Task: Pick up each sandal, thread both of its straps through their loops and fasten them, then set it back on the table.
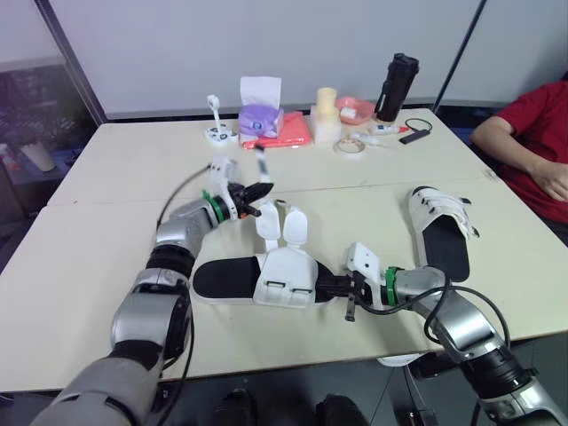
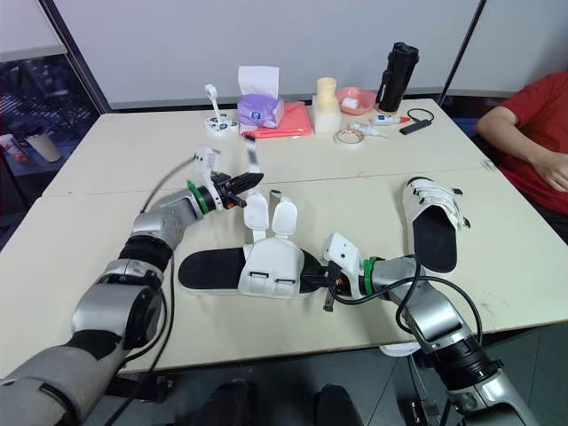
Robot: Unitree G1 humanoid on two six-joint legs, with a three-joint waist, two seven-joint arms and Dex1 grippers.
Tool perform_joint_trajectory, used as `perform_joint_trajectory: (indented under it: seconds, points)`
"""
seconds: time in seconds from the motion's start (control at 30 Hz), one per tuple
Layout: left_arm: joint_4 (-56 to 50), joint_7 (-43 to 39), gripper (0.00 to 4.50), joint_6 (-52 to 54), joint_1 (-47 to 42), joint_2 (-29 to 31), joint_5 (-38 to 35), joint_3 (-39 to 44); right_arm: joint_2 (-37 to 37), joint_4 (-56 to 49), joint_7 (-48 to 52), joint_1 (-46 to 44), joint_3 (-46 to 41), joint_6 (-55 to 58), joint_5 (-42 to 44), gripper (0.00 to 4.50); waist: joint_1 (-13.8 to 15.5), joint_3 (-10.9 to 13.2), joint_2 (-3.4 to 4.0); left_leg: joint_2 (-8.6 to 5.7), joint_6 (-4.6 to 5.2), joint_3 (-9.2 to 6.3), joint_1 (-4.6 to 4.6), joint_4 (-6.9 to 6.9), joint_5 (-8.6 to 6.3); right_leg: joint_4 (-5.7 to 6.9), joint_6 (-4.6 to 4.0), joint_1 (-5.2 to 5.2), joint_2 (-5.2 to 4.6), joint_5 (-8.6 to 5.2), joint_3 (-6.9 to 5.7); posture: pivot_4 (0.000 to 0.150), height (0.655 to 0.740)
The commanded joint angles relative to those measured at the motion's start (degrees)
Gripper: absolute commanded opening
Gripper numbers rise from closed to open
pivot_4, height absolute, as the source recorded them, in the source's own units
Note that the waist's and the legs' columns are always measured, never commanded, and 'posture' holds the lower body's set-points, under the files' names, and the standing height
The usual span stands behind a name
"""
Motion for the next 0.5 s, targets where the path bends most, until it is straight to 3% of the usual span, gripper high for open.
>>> perform_joint_trajectory:
  seconds: [0.03, 0.13, 0.23, 0.37, 0.5]
  points:
    - [-1.89, 0.47, 0.04, -29.93, 4.02, 6.12, 14.27, -7.24, -0.34, 3.03, -0.46, 0.75, 0.26, 0.05, -1.78, 0.0, 0.05, -0.01, 0.0, 0.0, -0.09, 0.02, 0.19, -0.28, 0.05, -0.22, -0.04, 0.12, -0.01, 0.04, 0.02, 0.15, 0.74]
    - [3.92, 8.51, 0.04, -49.41, 3.65, 10.05, 23.07, -9.11, 0.18, 4.22, -0.96, 0.69, 0.34, -0.91, -2.15, 0.0, 0.4, -0.01, -0.02, 0.02, -0.09, -0.01, 0.26, -0.47, 0.05, -0.43, -0.07, 0.18, -0.01, 0.06, 0.0, 0.15, 0.74]
    - [9.1, 20.39, 0.04, -61.94, 1.46, 12.82, 33.9, -10.06, 0.59, 4.83, -1.33, 0.58, 0.37, -1.39, -2.29, 0.0, 0.55, -0.01, -0.06, 0.0, -0.07, -0.03, 0.23, -0.43, 0.05, -0.48, -0.07, 0.22, -0.02, 0.06, -0.02, 0.15, 0.74]
    - [9.55, 39.72, 0.04, -70.45, -0.79, 15.86, 52.56, -12.56, 0.94, 5.36, -1.73, 0.54, 0.52, -2.03, -2.69, 0.0, 0.44, -0.03, -0.1, -0.01, -0.07, -0.07, 0.24, -0.39, 0.05, -0.48, -0.05, 0.3, -0.02, 0.06, -0.09, 0.15, 0.74]
    - [4.96, 67.12, 0.04, -68.33, -3.2, 19.58, 75.13, -21.29, 0.93, 5.6, -1.83, 0.48, 0.21, -2.34, -2.87, 0.0, 0.32, -0.04, -0.09, -0.01, -0.07, -0.05, 0.25, -0.44, 0.05, -0.45, -0.02, 0.27, -0.01, 0.05, -0.09, 0.15, 0.74]
